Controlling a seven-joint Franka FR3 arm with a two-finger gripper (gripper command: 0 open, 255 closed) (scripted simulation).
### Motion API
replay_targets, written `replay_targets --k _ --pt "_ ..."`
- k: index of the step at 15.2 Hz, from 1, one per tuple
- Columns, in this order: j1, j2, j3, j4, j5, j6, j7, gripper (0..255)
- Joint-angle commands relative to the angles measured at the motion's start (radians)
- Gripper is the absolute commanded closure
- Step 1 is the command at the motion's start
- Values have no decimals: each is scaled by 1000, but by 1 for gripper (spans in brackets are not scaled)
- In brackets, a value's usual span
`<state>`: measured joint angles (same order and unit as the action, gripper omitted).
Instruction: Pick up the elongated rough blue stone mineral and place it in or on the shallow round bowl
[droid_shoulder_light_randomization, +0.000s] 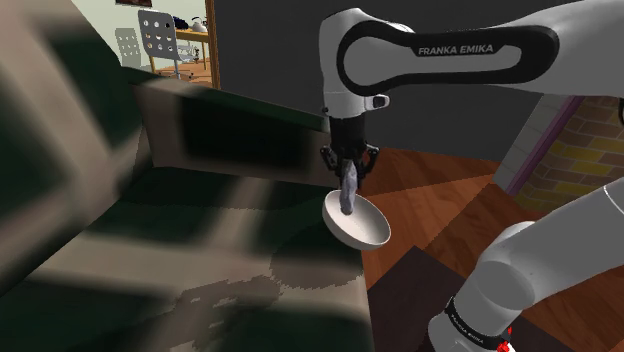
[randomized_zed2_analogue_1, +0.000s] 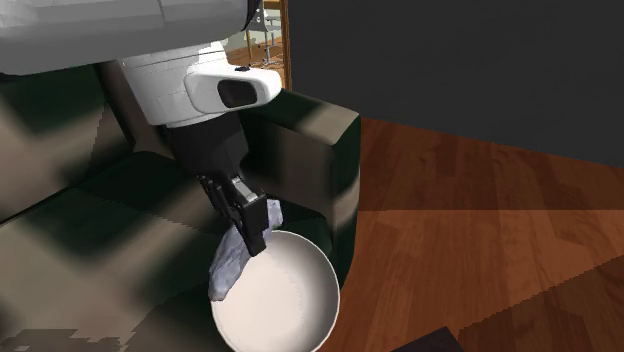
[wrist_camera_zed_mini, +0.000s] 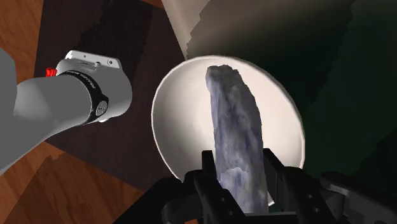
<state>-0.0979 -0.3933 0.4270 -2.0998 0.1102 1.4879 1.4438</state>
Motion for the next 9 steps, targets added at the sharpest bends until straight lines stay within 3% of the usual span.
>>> replay_targets --k 1,9 --pt "10 -31 3 -39 16 9 6 255" --pt "15 -28 17 -142 23 116 8 255"
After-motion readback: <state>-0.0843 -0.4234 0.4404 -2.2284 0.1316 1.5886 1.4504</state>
